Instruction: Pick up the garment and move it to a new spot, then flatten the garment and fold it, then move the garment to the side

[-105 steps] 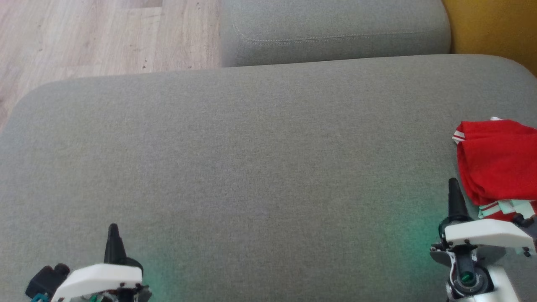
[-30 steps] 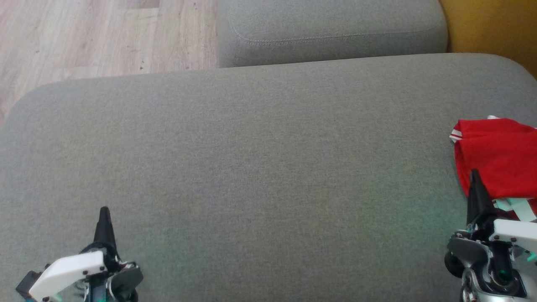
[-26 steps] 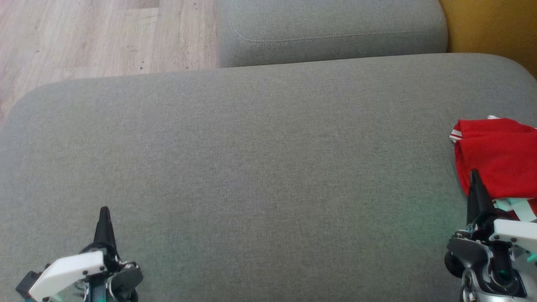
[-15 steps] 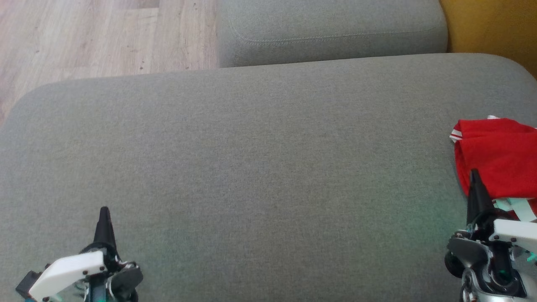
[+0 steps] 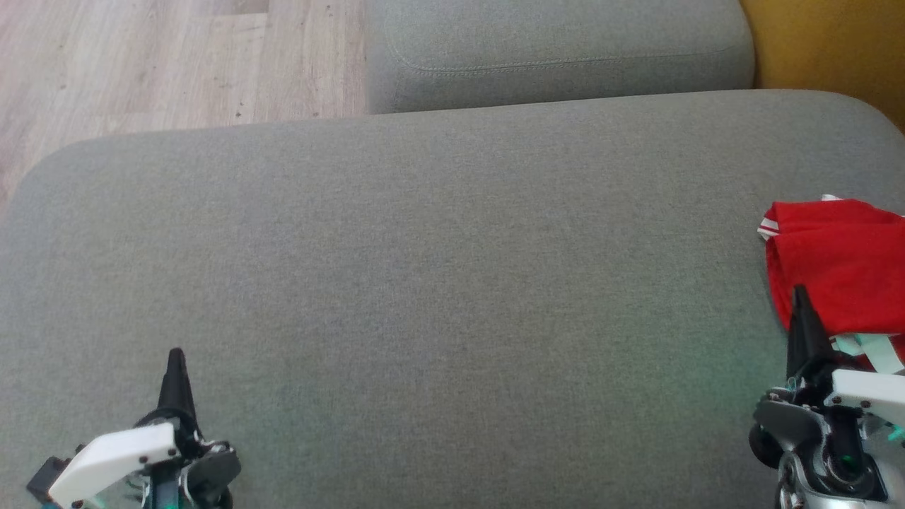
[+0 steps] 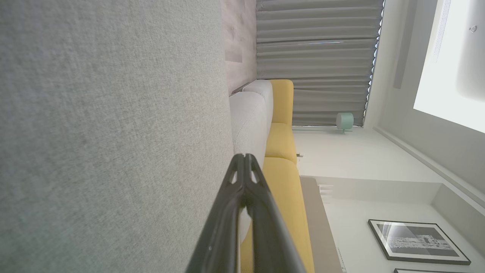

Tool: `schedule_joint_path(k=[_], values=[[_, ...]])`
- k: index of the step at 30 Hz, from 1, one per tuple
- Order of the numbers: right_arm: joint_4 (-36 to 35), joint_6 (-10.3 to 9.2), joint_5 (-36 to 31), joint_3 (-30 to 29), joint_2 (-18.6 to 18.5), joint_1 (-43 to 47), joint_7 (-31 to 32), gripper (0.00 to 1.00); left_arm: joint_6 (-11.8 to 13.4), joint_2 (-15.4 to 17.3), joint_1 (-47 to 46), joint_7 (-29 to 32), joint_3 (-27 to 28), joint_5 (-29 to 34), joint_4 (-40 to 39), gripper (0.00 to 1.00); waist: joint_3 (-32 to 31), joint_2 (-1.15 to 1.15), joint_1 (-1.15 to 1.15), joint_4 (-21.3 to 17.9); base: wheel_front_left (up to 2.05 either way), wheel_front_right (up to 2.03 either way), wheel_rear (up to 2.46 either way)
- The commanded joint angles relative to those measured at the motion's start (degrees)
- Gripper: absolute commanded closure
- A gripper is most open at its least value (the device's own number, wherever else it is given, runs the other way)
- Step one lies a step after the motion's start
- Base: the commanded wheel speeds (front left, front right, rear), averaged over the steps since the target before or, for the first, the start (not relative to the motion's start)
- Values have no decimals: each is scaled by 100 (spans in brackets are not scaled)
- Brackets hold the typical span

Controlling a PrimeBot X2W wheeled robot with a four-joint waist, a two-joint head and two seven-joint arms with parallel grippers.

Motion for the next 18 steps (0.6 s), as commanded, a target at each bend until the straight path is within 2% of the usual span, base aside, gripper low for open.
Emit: schedule_joint_path(k=[1,18], values=[[-234,-4,41,116,-28,-122,34,100,-36,40,-292,19,231,-31,-213,100,0,0,0,0,0,0,0],[-234,-4,41,116,-28,-122,34,100,-36,40,-292,19,231,-31,-214,100,0,0,0,0,0,0,0]])
